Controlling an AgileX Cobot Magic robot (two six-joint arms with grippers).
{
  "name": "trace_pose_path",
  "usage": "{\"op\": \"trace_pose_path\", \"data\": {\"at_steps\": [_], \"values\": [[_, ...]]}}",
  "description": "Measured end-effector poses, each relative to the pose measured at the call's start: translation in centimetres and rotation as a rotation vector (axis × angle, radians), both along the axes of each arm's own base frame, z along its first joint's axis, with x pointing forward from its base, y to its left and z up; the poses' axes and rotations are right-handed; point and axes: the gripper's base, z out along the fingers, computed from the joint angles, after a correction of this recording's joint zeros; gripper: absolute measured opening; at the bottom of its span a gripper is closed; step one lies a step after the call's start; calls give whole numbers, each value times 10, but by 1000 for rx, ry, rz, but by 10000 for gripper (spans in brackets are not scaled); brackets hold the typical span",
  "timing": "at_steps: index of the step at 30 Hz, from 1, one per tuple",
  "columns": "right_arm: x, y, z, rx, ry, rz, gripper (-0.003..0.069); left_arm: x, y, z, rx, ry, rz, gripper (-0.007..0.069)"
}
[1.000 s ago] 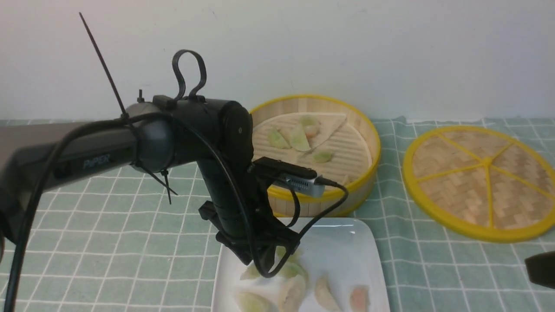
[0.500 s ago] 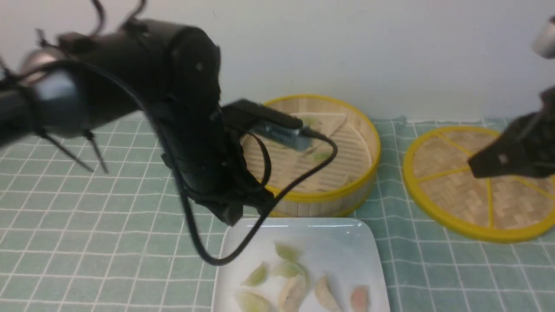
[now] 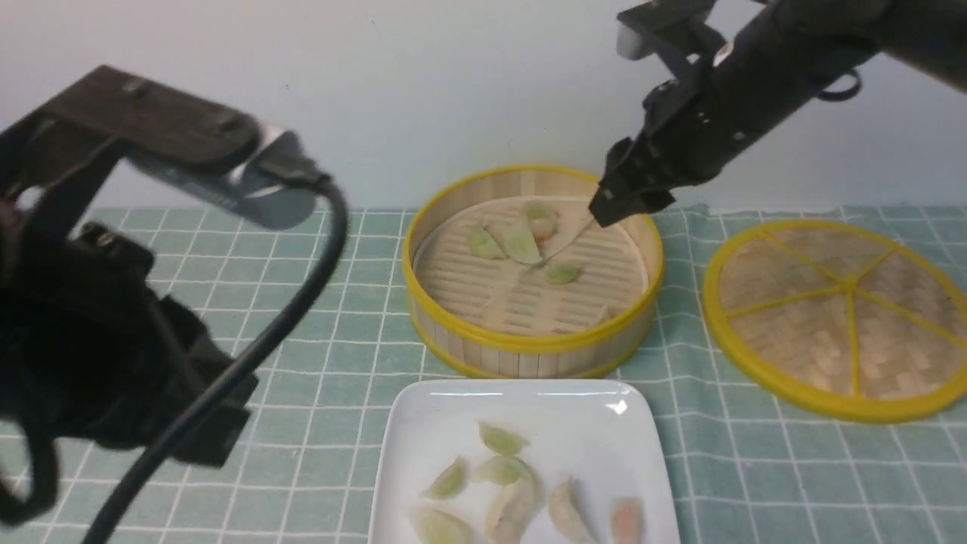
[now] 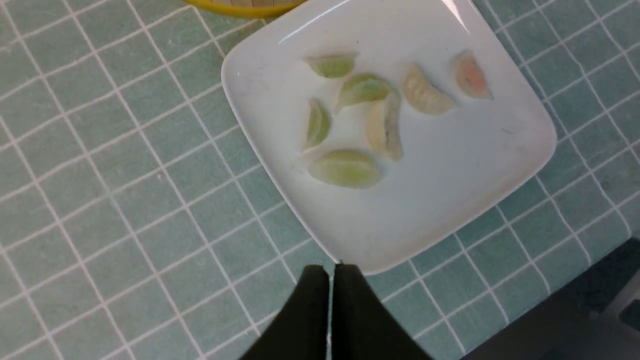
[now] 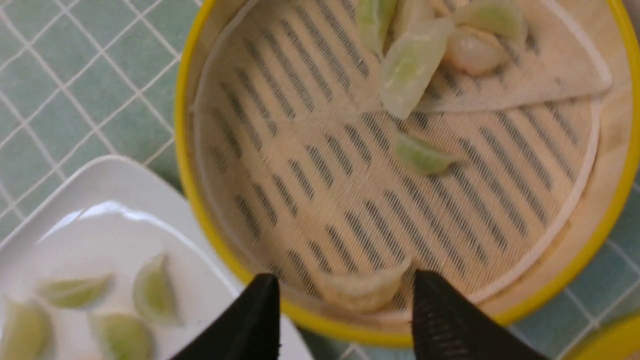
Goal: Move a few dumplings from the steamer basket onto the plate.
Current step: Use the right arm to grab a dumpling from inside the steamer
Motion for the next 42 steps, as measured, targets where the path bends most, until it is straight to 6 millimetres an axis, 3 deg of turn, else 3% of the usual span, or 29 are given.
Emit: {"op": "trace_pose_path", "data": {"at_steps": [3, 5, 6, 10, 17, 20, 23, 24, 25, 26, 27, 32, 42], "values": [[18, 10, -19, -3, -5, 4, 460, -12, 7, -1, -22, -11, 19, -6], [38, 21, -45, -5, -15, 2, 516, -22, 13, -3, -33, -11, 34, -6], [39, 21, -45, -4, -19, 1, 516, -22, 13, -4, -32, -10, 35, -6], [62, 35, -92, -23, -16, 4, 536, -29, 18, -5, -27, 4, 50, -6], [69, 40, -136, -137, -8, 33, 533, -27, 21, -5, 1, -13, 66, -6], [70, 42, -134, -179, -47, 21, 482, -27, 21, -5, 5, -15, 67, -6], [70, 43, -134, -189, -52, 8, 377, -27, 22, -6, 10, -15, 69, -6], [69, 45, -134, -195, -47, 5, 244, -26, 22, -7, 18, -15, 70, -6], [69, 45, -134, -196, -46, 4, 227, -26, 22, -8, 19, -14, 70, -6], [68, 44, -132, -204, -42, 3, 123, -26, 22, -8, 22, -17, 72, -6], [67, 43, -128, -207, -42, 1, 76, -26, 23, -8, 25, -19, 73, -6], [59, 40, -106, -203, -10, -20, 67, -26, 23, -8, 27, -20, 73, -6], [9, 26, 9, -94, 16, -40, 67, -26, 23, -8, 27, -20, 73, -6]]}}
